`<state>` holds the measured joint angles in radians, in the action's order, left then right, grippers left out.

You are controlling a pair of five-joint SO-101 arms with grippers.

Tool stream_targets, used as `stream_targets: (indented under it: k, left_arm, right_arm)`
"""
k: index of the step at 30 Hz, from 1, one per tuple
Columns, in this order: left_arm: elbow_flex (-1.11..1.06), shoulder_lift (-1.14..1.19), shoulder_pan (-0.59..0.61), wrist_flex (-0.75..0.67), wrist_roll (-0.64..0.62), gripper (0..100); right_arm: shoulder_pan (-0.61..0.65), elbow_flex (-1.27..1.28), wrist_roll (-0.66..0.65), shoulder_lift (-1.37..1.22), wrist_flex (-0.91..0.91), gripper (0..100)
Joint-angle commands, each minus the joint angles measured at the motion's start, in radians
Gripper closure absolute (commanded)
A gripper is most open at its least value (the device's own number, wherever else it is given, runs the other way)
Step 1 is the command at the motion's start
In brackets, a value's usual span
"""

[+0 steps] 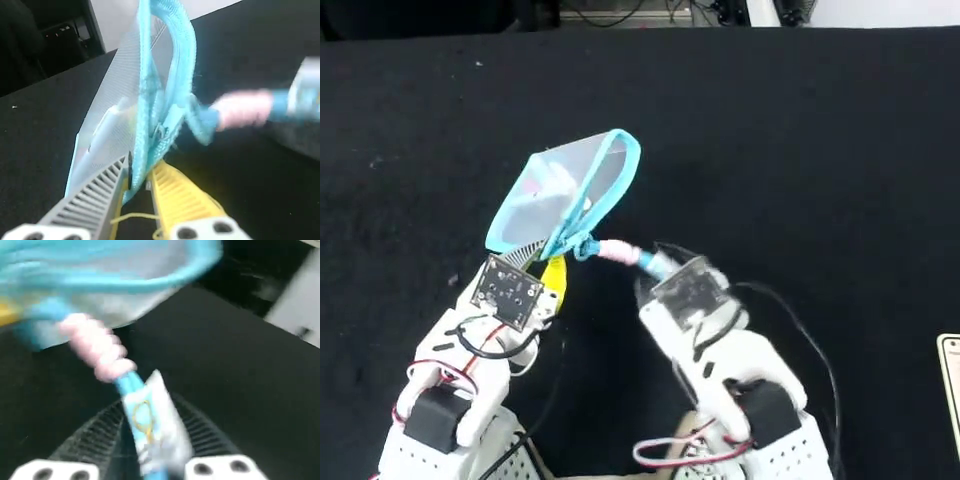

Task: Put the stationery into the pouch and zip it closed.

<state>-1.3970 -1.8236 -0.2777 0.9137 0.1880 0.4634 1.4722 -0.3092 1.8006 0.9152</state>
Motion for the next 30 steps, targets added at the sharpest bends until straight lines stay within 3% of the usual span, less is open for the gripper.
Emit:
stream_targets:
  k: [1,7,11,16,24,30]
  left_arm:
    - [0.019,0.015,0.027,-0.008,0.029,97]
    - [-0.022,0.011,0.012,-0.008,0.064,97]
    - [-0.022,0.011,-0.054,0.009,0.064,97]
    - [-0.015,0.009,-0.079,0.035,0.064,97]
    - [-0.015,0.009,-0.035,0.006,0.06,97]
    - [-0.054,0.009,-0.11,-0.002,0.058,97]
  right_arm:
    - [0.051,-0.114,-0.018,0.093,0.071,75.3]
    - [0.115,-0.157,0.054,0.093,0.11,74.7]
    - [0.219,-0.061,0.066,0.093,0.003,74.7]
    - [0.222,0.016,0.061,0.093,-0.095,74.7]
    - [0.206,-0.062,0.069,0.093,0.008,74.4]
    - [0.206,0.07,0.206,0.101,-0.209,74.7]
